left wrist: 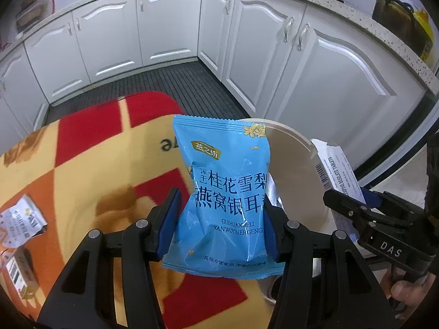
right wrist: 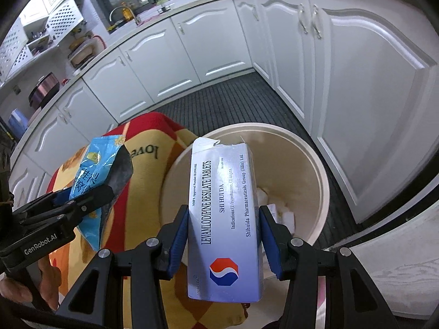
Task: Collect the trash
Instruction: 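Carry the blue snack bag and medicine box with both grippers over the bin, then open both grippers to drop the snack bag and medicine box into the bin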
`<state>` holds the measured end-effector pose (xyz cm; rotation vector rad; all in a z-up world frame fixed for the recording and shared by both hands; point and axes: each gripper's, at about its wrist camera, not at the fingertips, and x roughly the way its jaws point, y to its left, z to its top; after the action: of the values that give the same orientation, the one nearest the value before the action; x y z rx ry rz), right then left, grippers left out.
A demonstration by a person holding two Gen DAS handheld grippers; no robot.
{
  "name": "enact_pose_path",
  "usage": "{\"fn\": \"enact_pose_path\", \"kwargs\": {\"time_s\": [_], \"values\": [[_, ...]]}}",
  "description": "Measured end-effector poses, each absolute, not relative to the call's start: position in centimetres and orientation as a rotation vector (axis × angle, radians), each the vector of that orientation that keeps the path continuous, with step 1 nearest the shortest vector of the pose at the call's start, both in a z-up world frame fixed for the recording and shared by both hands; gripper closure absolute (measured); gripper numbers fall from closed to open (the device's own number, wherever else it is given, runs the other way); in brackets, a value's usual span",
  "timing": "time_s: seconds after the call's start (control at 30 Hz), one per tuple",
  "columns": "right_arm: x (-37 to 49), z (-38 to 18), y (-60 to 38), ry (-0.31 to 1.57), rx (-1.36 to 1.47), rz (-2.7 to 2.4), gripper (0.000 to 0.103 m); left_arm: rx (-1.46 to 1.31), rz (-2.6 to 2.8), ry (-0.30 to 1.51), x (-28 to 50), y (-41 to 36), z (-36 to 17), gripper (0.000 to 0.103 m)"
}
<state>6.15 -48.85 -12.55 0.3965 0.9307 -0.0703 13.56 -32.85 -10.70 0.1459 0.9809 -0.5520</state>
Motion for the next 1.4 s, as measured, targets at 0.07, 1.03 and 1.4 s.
{"fn": "enact_pose_path", "kwargs": {"time_s": [0.07, 1.03, 1.4], "values": [[6.3, -12.7, -49.1, 0.934, 0.398, -0.074, 0.055, 0.151, -0.557, 0.988, 13.8, -33.5, -11.1, 0.051], [8.6, -15.7, -51.5, 0.981, 0.465, -0.157, 0.037, 0.077, -0.613, 1.066, 15.5, -35.3, -14.1, 0.036], [7.4, -15.5, -51.2, 0.983, 0.472, -0.142, 0.036, 0.009, -0.639, 1.085, 15.3, -34.1, -13.7, 0.031]]}}
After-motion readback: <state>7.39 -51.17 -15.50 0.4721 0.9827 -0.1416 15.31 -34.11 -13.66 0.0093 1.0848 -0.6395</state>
